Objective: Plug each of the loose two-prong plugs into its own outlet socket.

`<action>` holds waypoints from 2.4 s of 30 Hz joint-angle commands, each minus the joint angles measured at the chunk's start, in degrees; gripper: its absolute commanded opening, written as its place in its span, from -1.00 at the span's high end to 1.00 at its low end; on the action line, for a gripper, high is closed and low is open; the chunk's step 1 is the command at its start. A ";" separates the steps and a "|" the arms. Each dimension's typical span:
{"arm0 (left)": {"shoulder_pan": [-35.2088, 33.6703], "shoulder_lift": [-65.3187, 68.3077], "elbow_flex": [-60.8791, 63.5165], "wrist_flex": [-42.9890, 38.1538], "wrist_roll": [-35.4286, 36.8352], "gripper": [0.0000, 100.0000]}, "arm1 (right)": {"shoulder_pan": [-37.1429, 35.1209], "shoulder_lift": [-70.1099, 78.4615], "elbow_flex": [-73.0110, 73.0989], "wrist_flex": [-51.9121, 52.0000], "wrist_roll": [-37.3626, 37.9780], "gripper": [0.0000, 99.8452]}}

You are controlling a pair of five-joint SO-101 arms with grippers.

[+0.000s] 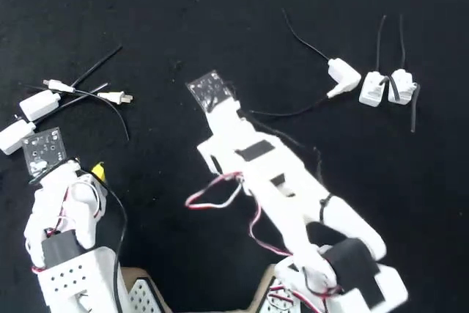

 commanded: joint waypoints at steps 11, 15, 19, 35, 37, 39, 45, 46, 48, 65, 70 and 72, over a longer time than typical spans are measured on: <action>1.45 -0.62 1.98 -3.96 -0.70 0.55 | -0.97 -10.07 5.14 1.58 -0.18 0.71; 1.45 -0.62 1.98 -3.96 -0.88 0.55 | -0.79 -9.98 9.80 -5.63 0.35 0.71; 1.54 -0.62 1.98 -3.87 -0.88 0.55 | -0.79 -10.07 11.65 -8.79 0.35 0.80; -14.81 3.16 -26.59 6.51 -16.18 0.54 | -0.79 -10.07 12.26 -8.79 0.35 0.74; -14.81 8.53 -31.87 11.87 -19.08 0.54 | -0.79 -9.98 12.26 -8.79 0.35 0.74; -14.99 16.09 -37.41 16.44 -22.68 0.54 | -0.79 -9.98 12.26 -8.79 0.35 0.74; -15.34 39.56 -51.21 22.95 -29.19 0.55 | -0.70 -9.80 12.26 -8.79 0.35 0.74; -15.34 42.64 -53.05 22.86 -30.51 0.54 | -0.70 -9.80 12.26 -8.70 0.35 0.74; -15.34 48.70 -56.48 22.77 -34.11 0.54 | -0.70 -9.89 12.70 -8.70 0.35 0.74; -23.52 95.30 -87.60 18.37 -52.31 0.43 | -0.70 -9.98 12.88 -8.79 0.44 0.74; -22.99 104.88 -97.01 18.37 -52.40 0.40 | -0.97 -9.71 12.97 -9.14 4.57 0.74; -22.20 108.13 -101.05 18.02 -52.40 0.40 | -0.97 -9.71 12.97 -9.23 4.75 0.74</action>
